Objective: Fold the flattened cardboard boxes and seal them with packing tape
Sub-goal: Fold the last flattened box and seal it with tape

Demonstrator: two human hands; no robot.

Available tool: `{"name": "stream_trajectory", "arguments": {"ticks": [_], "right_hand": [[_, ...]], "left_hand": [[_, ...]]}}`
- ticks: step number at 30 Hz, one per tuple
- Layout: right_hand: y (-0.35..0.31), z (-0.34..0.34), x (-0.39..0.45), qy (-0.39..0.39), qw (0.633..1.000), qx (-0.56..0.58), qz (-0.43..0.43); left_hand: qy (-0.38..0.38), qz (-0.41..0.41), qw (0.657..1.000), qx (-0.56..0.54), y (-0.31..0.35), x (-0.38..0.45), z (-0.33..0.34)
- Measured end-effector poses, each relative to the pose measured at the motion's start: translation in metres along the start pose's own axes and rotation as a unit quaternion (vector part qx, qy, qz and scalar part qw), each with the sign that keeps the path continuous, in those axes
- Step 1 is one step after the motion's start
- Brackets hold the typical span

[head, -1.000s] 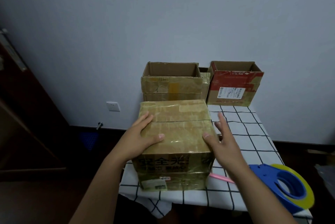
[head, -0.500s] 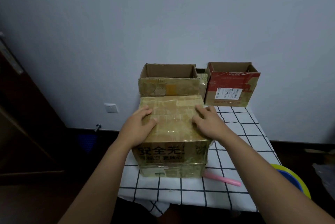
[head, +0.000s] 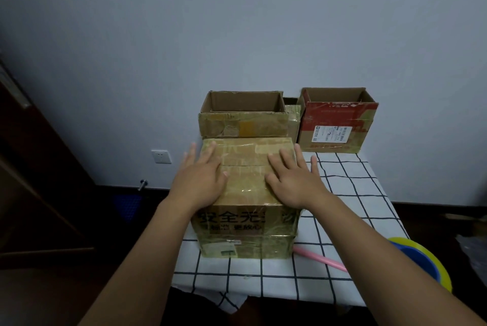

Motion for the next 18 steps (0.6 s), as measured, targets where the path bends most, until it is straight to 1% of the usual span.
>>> {"name": "stream_trajectory", "arguments": {"ticks": [1,4,6,8,10,13,16,18], "right_hand": [[-0.001,-0.001,0.000,-0.008,1.000,-0.008,0.001],[-0.004,-0.007,0.001,-0.024,0.998,-0.050,0.001],[-0.009,-0.010,0.003,-0.016,0.996,-0.083,-0.025],[-0.014,-0.008,0.004,-0.027,0.994,-0.077,-0.065],[-0.015,-0.004,0.005,-0.044,0.994,-0.063,-0.080],[-0.012,-0.002,0.008,-0.049,0.994,-0.064,-0.076],[-0.013,-0.002,0.009,-0.022,0.996,-0.037,-0.083],[-0.012,-0.007,0.005,0.032,0.994,0.049,-0.091]], "left_hand": [[-0.005,0.019,1.000,0.009,0.009,0.002,0.000],[-0.057,0.052,0.997,0.014,0.026,0.003,0.013],[-0.081,0.050,0.995,0.036,0.024,0.004,0.019],[-0.091,0.047,0.994,0.039,0.021,0.005,0.019],[-0.082,0.054,0.994,0.045,0.023,0.005,0.017],[-0.050,0.067,0.995,0.049,0.031,0.002,0.018],[-0.061,0.061,0.996,0.038,0.035,-0.003,0.024],[-0.055,0.061,0.996,0.038,0.034,-0.003,0.025]]}}
Point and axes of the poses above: each hand's wrist, its own x-axis towards the middle knuckle, its own z-axis out of the palm, y = z × x, the point moved 2 cm from there along x, towards the middle knuckle, and after that the axes turned 5 degrees about z, right-handed, at the moved point
